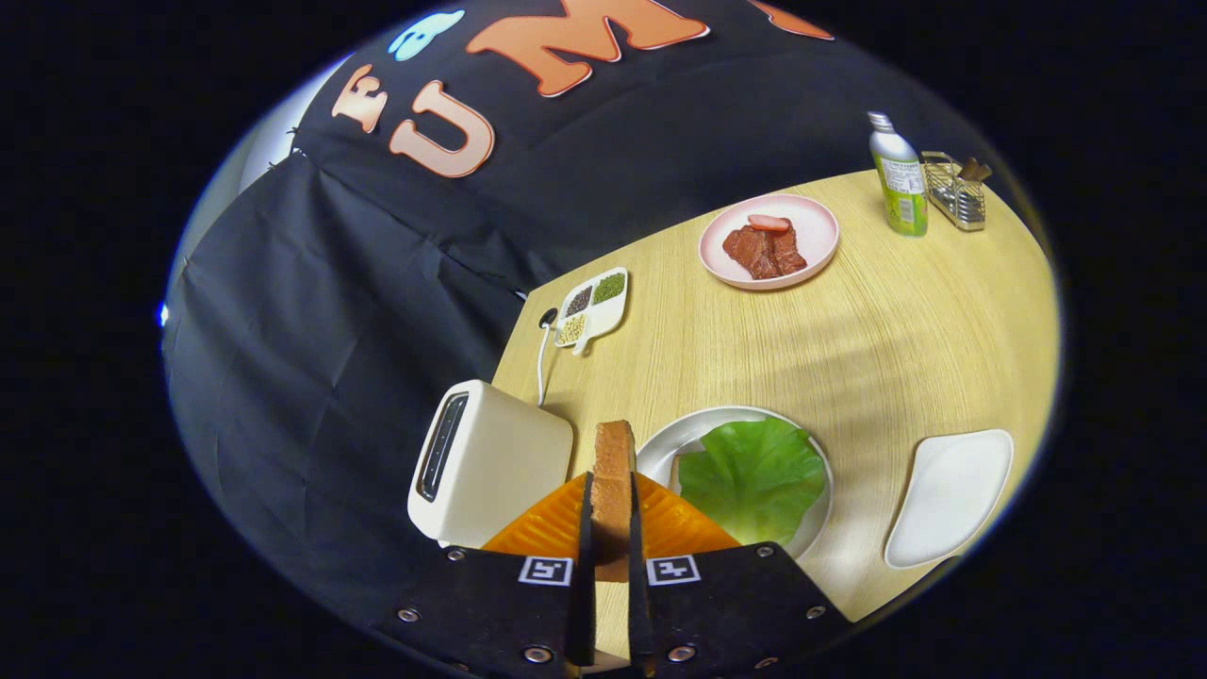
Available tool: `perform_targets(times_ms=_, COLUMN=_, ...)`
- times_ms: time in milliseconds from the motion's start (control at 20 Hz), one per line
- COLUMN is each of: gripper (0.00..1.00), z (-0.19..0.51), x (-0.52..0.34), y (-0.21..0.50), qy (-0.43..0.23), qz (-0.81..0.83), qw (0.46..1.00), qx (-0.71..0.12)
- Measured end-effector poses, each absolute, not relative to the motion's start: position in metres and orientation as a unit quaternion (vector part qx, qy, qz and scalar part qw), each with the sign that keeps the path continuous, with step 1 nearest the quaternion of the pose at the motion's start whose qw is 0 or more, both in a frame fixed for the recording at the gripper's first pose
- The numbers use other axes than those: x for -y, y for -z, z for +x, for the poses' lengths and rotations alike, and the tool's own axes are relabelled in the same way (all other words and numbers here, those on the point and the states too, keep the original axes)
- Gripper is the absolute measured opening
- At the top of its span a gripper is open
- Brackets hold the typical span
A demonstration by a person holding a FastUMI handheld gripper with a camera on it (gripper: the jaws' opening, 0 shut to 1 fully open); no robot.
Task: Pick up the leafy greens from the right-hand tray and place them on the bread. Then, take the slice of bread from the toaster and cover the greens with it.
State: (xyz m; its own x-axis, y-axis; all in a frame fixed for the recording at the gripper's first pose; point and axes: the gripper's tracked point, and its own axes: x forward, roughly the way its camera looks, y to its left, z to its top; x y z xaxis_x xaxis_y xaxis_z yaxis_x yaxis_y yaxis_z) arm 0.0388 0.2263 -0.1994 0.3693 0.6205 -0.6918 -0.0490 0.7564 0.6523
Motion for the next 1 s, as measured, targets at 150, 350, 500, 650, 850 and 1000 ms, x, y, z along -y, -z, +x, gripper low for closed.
perform_targets(times_ms=150, gripper=0.14, z=0.034, x=-0.223, y=0.221, qy=-0.221, qz=0.289, qw=0.768, qx=-0.527)
perform_targets(times_ms=350, gripper=0.14, z=0.028, x=-0.21, y=0.254, qy=-0.215, qz=0.27, qw=0.77, qx=-0.537)
perform_targets(times_ms=500, gripper=0.17, z=0.039, x=-0.188, y=0.267, qy=-0.187, qz=0.25, qw=0.793, qx=-0.523)
perform_targets(times_ms=650, gripper=0.3, z=0.035, x=-0.182, y=0.272, qy=-0.188, qz=0.214, qw=0.81, qx=-0.513)
perform_targets(times_ms=850, gripper=0.58, z=0.035, x=-0.171, y=0.266, qy=-0.195, qz=0.139, qw=0.846, qx=-0.475)
perform_targets(times_ms=1000, gripper=0.76, z=0.042, x=-0.162, y=0.243, qy=-0.193, qz=0.109, qw=0.879, qx=-0.422)
